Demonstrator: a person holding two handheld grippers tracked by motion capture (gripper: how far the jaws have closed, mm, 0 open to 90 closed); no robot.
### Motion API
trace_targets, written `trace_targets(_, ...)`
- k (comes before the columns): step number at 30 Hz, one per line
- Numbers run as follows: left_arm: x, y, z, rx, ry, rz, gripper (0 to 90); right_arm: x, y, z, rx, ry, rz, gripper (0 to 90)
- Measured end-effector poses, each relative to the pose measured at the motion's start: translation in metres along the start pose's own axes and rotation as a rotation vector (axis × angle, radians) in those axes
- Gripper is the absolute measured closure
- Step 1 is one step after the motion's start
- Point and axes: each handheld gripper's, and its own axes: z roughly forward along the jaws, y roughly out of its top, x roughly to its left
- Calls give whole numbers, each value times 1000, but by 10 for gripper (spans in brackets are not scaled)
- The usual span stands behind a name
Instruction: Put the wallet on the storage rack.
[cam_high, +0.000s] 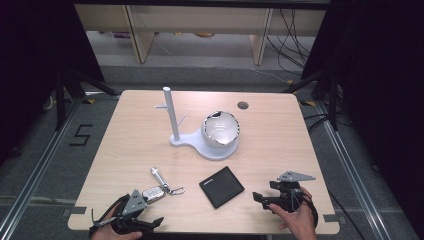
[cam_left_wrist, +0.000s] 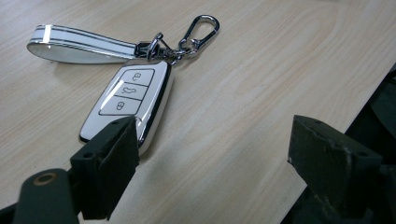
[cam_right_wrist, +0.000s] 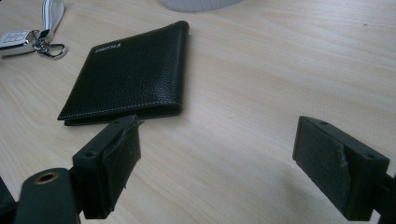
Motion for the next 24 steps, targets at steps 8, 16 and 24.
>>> trace_targets(8, -1, 3, 0, -18, -3, 1, 179, -1, 3, 3, 31, 37, -47, 171)
trace_targets(16, -10, 12, 1, -34, -37, -2, 200, -3, 11, -1, 21, 55, -15, 156)
trace_targets(24, -18, 32, 9, -56, -56, 22, 381, -9, 25, 1, 54, 104, -18, 156)
